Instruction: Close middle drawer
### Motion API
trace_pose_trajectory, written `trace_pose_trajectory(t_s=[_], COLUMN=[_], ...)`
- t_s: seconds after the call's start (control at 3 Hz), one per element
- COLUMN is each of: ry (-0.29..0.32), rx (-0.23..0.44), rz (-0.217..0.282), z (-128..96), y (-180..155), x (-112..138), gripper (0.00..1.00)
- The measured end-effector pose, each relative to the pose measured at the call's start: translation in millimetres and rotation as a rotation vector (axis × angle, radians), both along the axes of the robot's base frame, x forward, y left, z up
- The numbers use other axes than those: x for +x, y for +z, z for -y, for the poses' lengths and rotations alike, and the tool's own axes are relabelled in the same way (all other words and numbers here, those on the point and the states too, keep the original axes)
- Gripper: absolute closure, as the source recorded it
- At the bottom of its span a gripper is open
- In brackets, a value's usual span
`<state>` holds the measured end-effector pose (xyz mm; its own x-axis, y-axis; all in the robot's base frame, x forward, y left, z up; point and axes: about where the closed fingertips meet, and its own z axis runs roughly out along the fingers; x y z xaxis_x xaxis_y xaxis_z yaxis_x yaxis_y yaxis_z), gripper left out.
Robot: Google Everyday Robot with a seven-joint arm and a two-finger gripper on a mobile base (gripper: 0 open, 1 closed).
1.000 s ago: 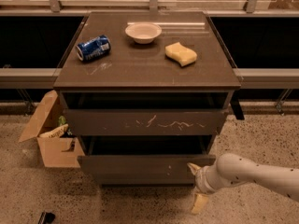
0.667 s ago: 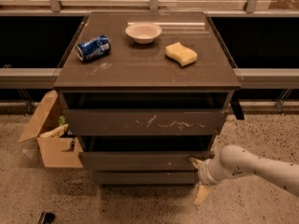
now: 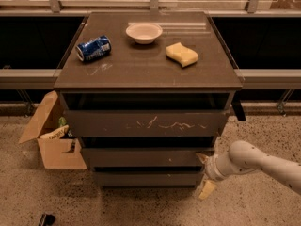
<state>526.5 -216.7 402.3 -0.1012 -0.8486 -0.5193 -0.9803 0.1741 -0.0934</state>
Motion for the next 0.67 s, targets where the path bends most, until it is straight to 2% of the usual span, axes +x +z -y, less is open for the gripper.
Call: trace_pose_trajectory(t_s=[0.33,0.67], ry=[-0.005,0.011], rx=[0.038,0.107], rz=[-0.01,-0.025], z=[9,19], y=[2,6], x=[-12,-46], gripper=[0.0,0.0])
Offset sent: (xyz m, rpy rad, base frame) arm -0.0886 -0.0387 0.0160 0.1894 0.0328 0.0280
